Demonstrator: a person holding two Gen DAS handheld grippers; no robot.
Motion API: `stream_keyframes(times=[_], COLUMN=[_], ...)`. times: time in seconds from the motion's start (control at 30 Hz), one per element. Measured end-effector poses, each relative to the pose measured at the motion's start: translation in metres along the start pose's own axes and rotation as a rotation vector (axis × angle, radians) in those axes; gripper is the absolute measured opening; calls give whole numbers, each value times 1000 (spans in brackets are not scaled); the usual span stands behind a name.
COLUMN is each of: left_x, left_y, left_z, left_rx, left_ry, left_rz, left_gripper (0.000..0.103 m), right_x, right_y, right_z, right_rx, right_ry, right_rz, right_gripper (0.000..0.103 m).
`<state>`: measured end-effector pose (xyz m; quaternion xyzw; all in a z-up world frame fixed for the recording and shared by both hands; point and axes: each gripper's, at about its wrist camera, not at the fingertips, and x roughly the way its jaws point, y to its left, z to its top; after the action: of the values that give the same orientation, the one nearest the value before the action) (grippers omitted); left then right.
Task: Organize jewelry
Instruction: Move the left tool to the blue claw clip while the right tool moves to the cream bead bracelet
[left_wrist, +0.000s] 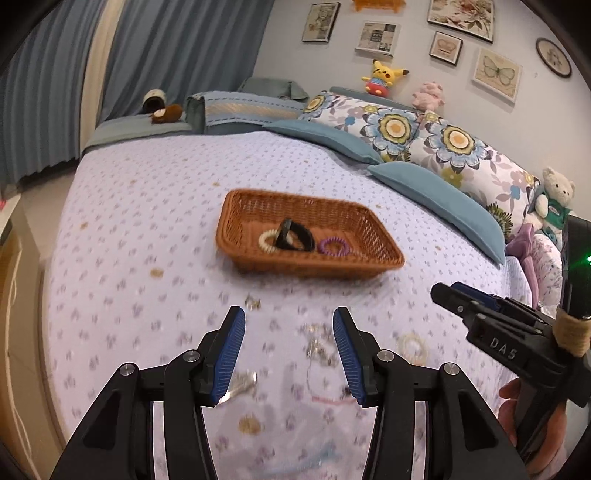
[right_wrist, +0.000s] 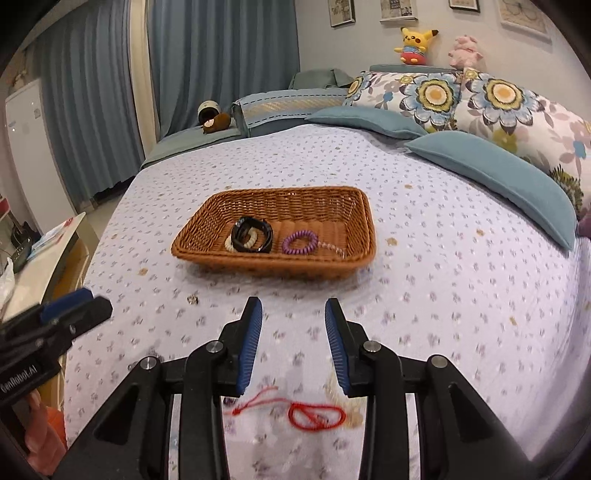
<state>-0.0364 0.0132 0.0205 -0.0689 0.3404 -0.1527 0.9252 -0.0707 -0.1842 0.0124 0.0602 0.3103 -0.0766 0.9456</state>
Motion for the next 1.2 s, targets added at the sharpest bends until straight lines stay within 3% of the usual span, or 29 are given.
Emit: stream_keyframes(times=[0.17, 0.57, 0.9, 1.07, 1.2], left_x=[9, 24, 21, 12, 15], left_y=[9, 52, 30, 24, 8], left_z=[-24, -35, -41, -60, -79], left_rx=[-14, -94, -10, 19, 101], left_ry=[45, 113, 142, 215, 285], left_rz=[17, 42, 23, -32, -57], left_gripper=[51, 51, 51, 51, 51], right_x=[8, 28, 29, 21, 14], right_y=[5, 9, 5, -5, -19], right_z=[-17, -39, -44, -58, -72], right_rx=[-42, -86, -87, -99, -72], right_ry=[15, 71, 100, 125, 145], right_rz=[6, 7, 2, 6, -4], right_gripper=[37, 37, 37, 37, 37])
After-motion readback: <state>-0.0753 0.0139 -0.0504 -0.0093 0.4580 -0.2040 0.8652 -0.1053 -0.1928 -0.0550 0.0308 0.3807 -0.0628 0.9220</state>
